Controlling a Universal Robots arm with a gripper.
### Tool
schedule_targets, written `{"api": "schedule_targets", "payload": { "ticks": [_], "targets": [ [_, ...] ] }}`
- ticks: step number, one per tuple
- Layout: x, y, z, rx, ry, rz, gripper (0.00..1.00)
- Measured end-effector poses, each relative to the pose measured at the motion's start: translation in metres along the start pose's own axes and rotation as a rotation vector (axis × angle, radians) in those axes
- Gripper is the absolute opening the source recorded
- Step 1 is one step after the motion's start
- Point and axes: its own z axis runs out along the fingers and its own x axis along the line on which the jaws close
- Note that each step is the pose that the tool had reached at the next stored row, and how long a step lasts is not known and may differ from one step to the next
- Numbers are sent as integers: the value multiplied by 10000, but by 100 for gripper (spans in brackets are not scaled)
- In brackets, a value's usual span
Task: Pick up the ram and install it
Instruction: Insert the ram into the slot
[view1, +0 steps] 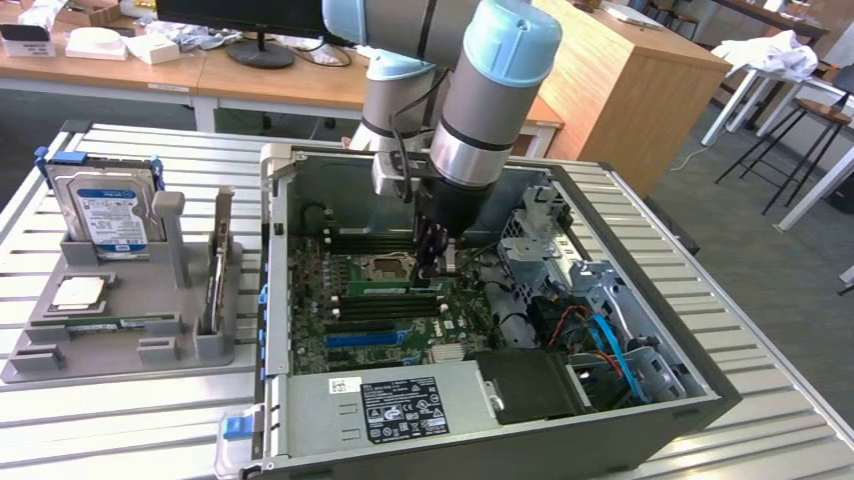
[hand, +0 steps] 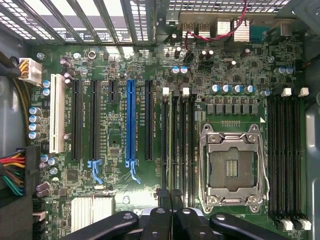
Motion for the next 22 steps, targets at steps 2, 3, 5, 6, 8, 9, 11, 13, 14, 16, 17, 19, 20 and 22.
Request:
{"api": "schedule_targets", "payload": {
  "ticks": [2, 3, 5, 6, 8, 9, 11, 13, 14, 16, 17, 19, 20, 22],
  "targets": [
    [0, 0, 0, 0, 0, 0, 11],
    [0, 0, 1, 1, 0, 0, 11],
    [0, 12, 3, 6, -3, 1, 11],
    [0, 17, 3, 8, -3, 0, 11],
    [0, 17, 3, 9, -3, -1, 11],
    [0, 17, 3, 9, -2, -1, 11],
    [0, 16, 15, 10, -5, -1, 11],
    [1, 16, 30, 9, -2, -1, 11],
    [1, 15, 39, 9, -3, -1, 11],
    [1, 14, 55, 9, -2, -1, 11],
    [2, 14, 62, 9, -2, -1, 11],
    [2, 14, 63, 8, -2, 0, 11],
    [2, 14, 63, 8, -1, 0, 11],
    [5, 15, 64, 9, -3, 1, 11]
  ]
}}
